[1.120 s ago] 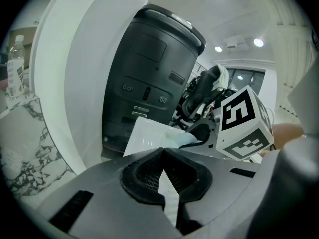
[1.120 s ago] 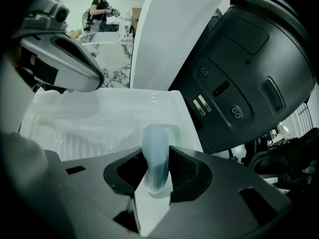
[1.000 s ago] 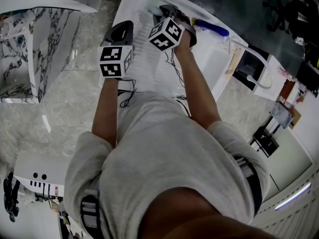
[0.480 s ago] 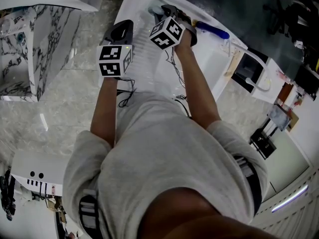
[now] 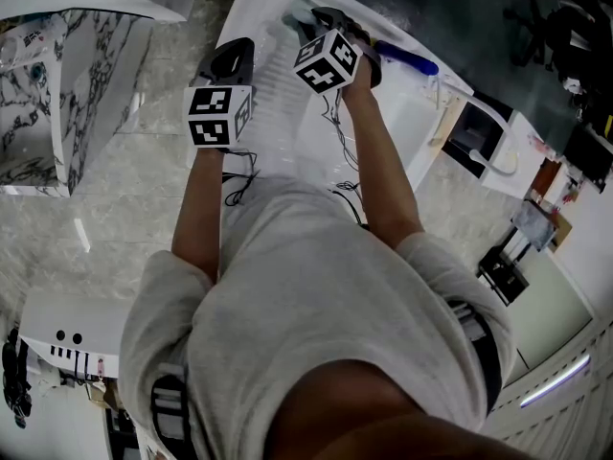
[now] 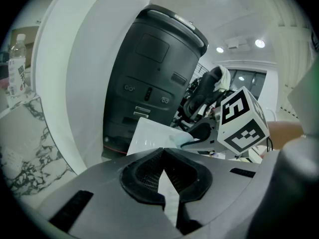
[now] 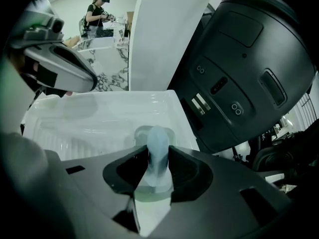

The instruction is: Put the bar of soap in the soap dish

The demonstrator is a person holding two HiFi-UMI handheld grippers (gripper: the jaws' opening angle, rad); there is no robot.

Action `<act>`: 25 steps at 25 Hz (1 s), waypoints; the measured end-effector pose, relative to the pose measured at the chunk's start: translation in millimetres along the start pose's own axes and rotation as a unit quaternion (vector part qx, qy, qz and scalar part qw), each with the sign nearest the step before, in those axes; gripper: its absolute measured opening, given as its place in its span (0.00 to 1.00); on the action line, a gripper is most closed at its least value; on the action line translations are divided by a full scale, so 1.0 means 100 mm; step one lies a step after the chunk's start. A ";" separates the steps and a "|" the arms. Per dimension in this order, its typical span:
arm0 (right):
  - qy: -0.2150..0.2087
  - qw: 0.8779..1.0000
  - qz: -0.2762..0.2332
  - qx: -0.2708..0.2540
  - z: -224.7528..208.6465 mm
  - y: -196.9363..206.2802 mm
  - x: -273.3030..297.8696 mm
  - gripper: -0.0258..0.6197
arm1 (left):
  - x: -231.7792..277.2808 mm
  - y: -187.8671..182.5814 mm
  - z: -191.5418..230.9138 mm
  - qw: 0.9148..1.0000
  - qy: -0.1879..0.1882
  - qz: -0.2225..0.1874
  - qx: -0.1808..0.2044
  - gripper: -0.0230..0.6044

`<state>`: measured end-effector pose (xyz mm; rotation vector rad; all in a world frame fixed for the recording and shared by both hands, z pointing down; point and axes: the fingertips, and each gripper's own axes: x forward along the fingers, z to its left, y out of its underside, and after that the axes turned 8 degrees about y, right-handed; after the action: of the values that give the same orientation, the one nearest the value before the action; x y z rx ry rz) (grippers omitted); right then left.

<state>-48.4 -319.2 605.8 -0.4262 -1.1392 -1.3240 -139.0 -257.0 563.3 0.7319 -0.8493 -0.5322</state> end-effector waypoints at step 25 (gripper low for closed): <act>-0.012 0.999 -0.012 0.031 -0.05 -0.02 0.02 0.27 | 0.00 0.05 -0.01 1.000 0.003 0.003 -0.008 0.07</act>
<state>-48.3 -324.6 604.5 -0.3855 -1.2046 -1.3037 -137.9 -253.6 566.8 0.7157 -0.8398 -0.5315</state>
